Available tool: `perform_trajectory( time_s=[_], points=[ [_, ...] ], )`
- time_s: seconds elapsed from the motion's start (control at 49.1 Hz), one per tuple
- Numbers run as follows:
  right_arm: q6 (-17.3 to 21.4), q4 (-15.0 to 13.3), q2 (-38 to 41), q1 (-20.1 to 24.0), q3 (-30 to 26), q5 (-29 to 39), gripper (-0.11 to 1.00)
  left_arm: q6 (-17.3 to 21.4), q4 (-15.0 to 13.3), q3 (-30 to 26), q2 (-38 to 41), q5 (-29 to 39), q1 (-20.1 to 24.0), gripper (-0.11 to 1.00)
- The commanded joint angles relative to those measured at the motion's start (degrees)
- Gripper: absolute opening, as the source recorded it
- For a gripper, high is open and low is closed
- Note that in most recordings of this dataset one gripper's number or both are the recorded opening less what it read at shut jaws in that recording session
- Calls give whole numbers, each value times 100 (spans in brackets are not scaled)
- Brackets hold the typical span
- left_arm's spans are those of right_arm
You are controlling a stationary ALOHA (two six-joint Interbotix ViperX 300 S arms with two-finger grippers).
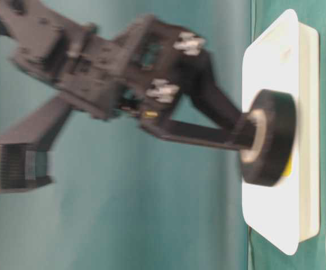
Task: Pick up the tape from a random location and place it into the white case.
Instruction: 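Lower the right gripper into the black roll's hole and close, then lift the black tape roll with the right gripper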
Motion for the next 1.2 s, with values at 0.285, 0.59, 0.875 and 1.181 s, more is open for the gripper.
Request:
perform_trajectory(
  time_s=[0.285, 0.59, 0.875, 1.181],
  points=[
    [18, 0, -378, 193, -923, 1195, 25, -9, -9, -88, 18, -35, -9, 99],
    [18, -18, -431, 237, -1204, 1529, 25, -9, -9, -79, 18, -26, -9, 99],
    [26, -62, -431, 229, -1204, 1521, 25, 0, -9, -79, 9, -26, -9, 99],
    [26, -105, -431, 237, -1204, 1521, 25, -9, -9, -79, 18, -26, -9, 99]
  ],
)
